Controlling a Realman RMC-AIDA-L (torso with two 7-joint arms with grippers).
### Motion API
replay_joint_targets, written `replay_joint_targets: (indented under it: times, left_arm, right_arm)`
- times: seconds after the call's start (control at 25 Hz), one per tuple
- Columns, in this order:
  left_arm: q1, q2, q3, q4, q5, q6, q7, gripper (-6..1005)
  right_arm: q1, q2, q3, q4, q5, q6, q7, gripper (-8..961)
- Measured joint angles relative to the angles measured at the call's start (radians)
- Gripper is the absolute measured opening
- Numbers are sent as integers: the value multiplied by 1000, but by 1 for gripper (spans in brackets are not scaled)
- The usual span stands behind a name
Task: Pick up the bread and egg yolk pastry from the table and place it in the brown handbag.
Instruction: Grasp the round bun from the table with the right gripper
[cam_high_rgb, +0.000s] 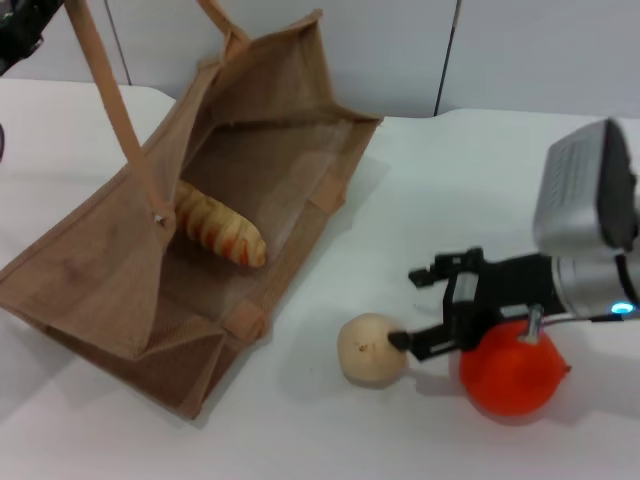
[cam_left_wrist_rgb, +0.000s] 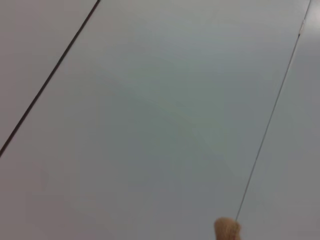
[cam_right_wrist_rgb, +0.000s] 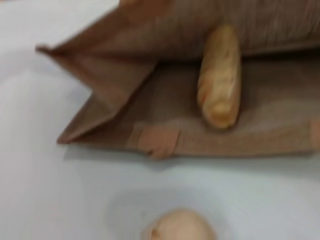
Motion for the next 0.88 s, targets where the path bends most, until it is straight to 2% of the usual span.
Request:
replay_joint_targets:
  times: [0.4, 0.88]
  left_arm:
    - [-7, 0, 2, -24, 5, 23, 22, 192]
    - [-18, -1, 11, -44, 6, 40, 41, 197]
  right_arm:
    - [100, 3, -35, 161, -12, -9, 16, 837]
    - [109, 9, -97, 161, 5, 9, 17, 803]
